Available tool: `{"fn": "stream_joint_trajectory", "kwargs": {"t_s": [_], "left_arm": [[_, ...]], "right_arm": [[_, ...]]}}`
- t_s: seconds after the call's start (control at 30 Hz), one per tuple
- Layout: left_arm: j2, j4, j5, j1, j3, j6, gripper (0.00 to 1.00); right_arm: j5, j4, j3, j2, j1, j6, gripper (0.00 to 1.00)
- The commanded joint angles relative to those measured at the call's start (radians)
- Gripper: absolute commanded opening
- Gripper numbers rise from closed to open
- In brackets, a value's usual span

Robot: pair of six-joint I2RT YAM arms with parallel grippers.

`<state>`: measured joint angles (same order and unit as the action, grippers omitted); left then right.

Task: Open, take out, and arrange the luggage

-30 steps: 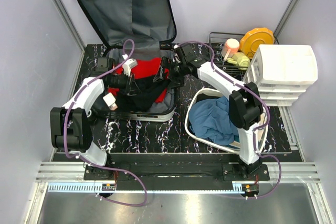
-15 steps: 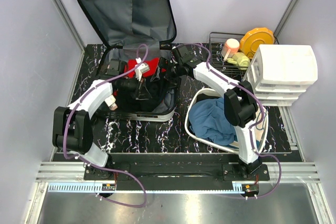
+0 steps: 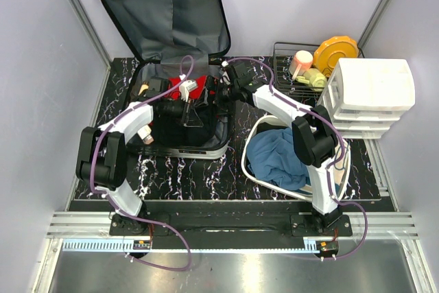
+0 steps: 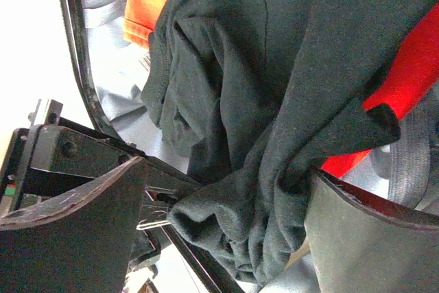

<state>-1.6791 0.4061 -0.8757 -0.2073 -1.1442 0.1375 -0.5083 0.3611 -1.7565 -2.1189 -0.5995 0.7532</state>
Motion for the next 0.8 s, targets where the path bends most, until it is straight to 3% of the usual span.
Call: {"fn": "stream_joint_trajectory", "kwargs": {"t_s": [0.0, 0.1, 0.17, 0.23, 0.27, 0.3, 0.47, 0.6, 0.77], "left_arm": [[0.05, -0.098, -0.012, 0.003, -0.042, -0.065, 0.04], [0.077, -0.112, -0.014, 0.003, -0.043, -0.088, 0.05], [0.087, -0.096, 0.003, 0.003, -0.046, -0.087, 0.08], [0.11, -0.043, 0.018, 0.003, -0.06, -0.066, 0.27], [0.12, -0.012, 0.029, 0.005, -0.068, -0.029, 0.35], [0.152, 0.041, 0.037, 0.005, -0.078, -0.015, 0.56], [0.284, 0.138, -0.04, 0.098, -0.052, -0.009, 0.92], [0.344, 0.212, 0.001, 0.198, -0.045, -0.016, 0.95], [0.306, 0.215, 0.21, 0.252, -0.04, -0.074, 0.98]], "right_arm": [[0.01, 0.004, -0.008, 0.01, -0.017, -0.049, 0.93], [0.022, 0.03, -0.026, 0.004, -0.02, -0.069, 0.74], [0.024, 0.045, -0.041, 0.002, -0.02, -0.087, 0.48], [0.022, 0.056, -0.064, 0.007, -0.02, -0.112, 0.22], [0.021, 0.058, -0.07, 0.016, -0.02, -0.123, 0.0], [0.022, 0.064, -0.087, 0.022, -0.02, -0.133, 0.0], [0.102, 0.116, -0.155, 0.091, -0.02, -0.251, 0.0], [0.184, 0.199, -0.16, 0.146, -0.013, -0.333, 0.0], [0.249, 0.252, -0.115, 0.212, 0.02, -0.422, 0.0]]}}
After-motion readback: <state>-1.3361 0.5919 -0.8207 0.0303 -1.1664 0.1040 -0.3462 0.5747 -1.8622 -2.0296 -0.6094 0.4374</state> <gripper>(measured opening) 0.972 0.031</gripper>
